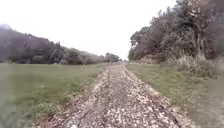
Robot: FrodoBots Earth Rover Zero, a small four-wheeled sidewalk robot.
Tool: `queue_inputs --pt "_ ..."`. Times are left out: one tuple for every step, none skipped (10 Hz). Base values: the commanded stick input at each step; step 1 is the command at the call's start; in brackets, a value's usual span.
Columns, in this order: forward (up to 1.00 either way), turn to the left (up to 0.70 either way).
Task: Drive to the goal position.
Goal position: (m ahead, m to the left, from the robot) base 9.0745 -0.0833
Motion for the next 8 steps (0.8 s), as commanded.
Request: queue_inputs --pt "0.52 0.00" --pt "0.52 0.00" --pt "0.52 0.00" --pt "0.52 0.00" --pt "0.52 0.00" --pt "0.52 0.00" --pt "0.52 0.00" --pt "0.52 0.00"
